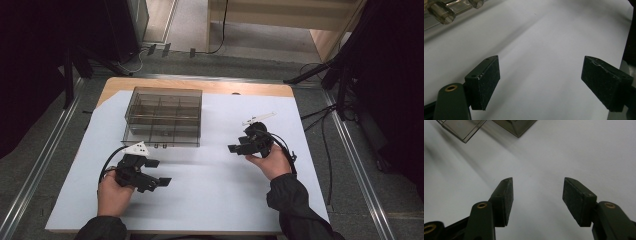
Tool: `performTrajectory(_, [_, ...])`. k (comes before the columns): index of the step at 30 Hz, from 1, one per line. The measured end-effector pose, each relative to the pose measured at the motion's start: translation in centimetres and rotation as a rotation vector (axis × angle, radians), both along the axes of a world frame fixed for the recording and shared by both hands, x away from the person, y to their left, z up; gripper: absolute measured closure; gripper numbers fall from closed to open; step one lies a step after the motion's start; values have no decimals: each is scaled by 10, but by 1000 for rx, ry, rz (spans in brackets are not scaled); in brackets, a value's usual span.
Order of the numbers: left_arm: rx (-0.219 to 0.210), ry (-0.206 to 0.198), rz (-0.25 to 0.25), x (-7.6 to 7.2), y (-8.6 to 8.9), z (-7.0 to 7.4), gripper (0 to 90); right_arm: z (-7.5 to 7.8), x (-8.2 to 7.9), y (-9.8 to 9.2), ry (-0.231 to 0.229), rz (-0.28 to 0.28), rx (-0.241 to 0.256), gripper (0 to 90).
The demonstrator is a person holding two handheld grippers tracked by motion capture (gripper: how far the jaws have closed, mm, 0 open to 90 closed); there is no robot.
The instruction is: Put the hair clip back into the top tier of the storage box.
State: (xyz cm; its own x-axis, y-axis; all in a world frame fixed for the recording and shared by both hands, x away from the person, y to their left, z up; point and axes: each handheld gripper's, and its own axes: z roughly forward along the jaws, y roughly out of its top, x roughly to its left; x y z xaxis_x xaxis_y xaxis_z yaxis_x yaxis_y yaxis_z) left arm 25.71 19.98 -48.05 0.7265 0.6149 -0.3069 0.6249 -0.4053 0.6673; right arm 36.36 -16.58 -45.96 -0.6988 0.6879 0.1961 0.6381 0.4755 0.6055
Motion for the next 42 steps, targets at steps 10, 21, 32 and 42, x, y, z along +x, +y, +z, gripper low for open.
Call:
performTrajectory(10, [3,-2,11,-2,3,0,164,5,4,-6,38,-27,-20,465])
performTrajectory(21, [-1,-5,18,-6,5,0,164,8,8,-11,56,-24,-69,482])
performTrajectory(32, [3,-1,23,-9,7,0,164,9,14,-20,69,-24,-92,498])
performTrajectory(42, [3,-2,32,-11,8,0,164,8,19,-28,83,-43,-145,513])
